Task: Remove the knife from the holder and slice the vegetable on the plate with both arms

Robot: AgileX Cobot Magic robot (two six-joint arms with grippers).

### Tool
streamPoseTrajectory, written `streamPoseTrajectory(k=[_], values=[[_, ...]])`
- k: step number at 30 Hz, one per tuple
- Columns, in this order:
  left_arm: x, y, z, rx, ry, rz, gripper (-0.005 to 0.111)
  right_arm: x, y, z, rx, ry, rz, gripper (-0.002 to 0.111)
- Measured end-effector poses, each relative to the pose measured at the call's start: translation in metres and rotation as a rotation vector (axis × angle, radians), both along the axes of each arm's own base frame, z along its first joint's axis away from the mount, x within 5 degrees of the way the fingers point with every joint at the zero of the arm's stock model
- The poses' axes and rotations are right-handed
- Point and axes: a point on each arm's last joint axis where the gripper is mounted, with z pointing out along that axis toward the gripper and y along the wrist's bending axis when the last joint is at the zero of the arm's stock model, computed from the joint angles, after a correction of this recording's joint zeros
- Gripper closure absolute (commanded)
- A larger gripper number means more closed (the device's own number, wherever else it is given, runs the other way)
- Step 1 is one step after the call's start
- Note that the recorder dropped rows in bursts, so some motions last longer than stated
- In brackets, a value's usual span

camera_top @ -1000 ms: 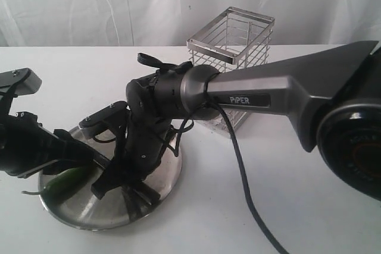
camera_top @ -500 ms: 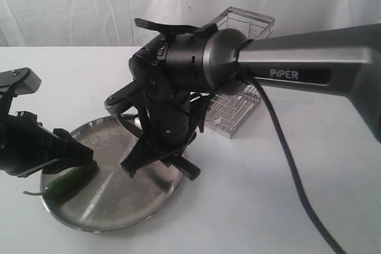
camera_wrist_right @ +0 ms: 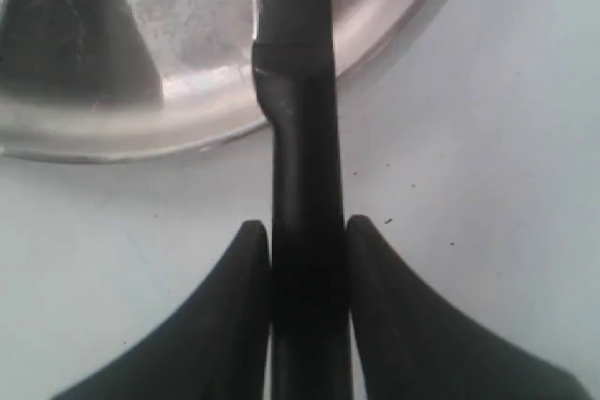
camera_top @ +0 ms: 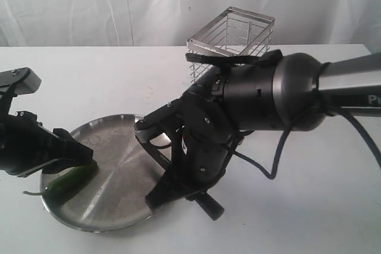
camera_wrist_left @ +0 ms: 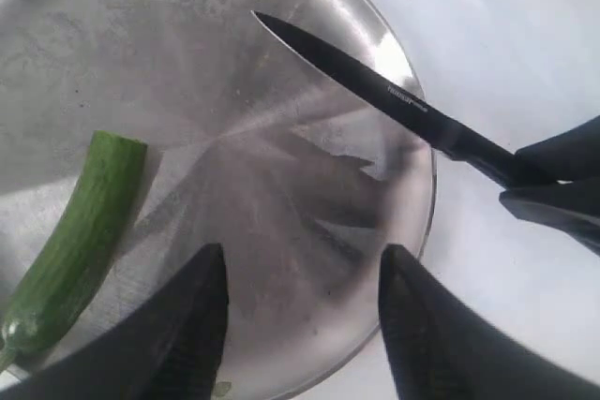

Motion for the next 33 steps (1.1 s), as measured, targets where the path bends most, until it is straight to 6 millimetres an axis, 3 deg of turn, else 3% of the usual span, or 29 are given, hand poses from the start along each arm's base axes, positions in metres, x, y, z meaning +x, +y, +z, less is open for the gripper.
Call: streamPoseTrajectory(k=[12, 18, 24, 33], values=[[0.0, 0.0, 0.0, 0.001, -0.001, -0.001, 0.054, -0.013, -0.01, -0.028, 0.047, 0.023, -0.025, 0.089], [0.0, 0.0, 0.0, 0.002, -0.002, 0.0, 0.054, -0.013, -0.008, -0.029, 0.082, 0.016, -0.036, 0.089], [0.0, 0.0, 0.0, 0.003, -0.005, 0.003, 0.054, -0.012, -0.005, -0.028, 0.118, 0.01, -0.051, 0.068], [0.0, 0.0, 0.0, 0.006, -0.006, 0.001, 0.054, -0.008, 0.001, -0.025, 0.191, -0.046, -0.049, 0.071]])
